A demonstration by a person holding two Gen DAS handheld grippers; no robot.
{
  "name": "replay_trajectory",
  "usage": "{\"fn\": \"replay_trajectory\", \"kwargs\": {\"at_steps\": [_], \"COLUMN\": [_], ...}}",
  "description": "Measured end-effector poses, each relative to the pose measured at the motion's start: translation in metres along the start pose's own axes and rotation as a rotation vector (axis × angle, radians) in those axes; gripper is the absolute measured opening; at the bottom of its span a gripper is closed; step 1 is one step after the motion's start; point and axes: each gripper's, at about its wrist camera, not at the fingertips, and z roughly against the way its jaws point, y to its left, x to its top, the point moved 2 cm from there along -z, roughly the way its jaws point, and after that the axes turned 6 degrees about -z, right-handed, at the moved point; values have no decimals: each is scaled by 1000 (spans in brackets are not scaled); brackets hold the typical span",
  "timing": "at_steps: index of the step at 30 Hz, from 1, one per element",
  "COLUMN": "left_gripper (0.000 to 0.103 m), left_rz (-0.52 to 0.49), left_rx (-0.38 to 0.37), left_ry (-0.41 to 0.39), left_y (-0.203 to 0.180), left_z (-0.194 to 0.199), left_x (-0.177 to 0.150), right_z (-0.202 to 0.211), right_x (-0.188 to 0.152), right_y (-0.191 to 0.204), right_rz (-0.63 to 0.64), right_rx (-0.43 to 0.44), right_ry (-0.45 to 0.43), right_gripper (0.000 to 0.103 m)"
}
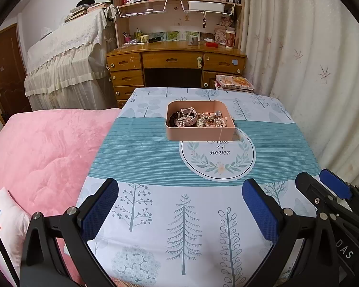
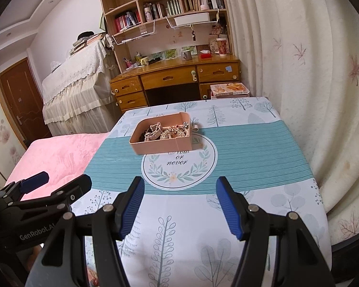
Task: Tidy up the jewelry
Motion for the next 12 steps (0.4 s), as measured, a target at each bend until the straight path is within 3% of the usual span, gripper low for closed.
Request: {"fn": "replay_trajectory", "kwargs": {"at_steps": [12], "left_gripper": [102], "left_rz": [2], "left_rx": [0], "left_ry": [17], "left_y": [2], "left_z": [-4], "left_x": [-3], "right_z": [-4], "right_x": [-3], "right_y": [0], "right_rz": [-1], "right_rx": [-4], "right_ry": [5], "right_gripper": [63]}}
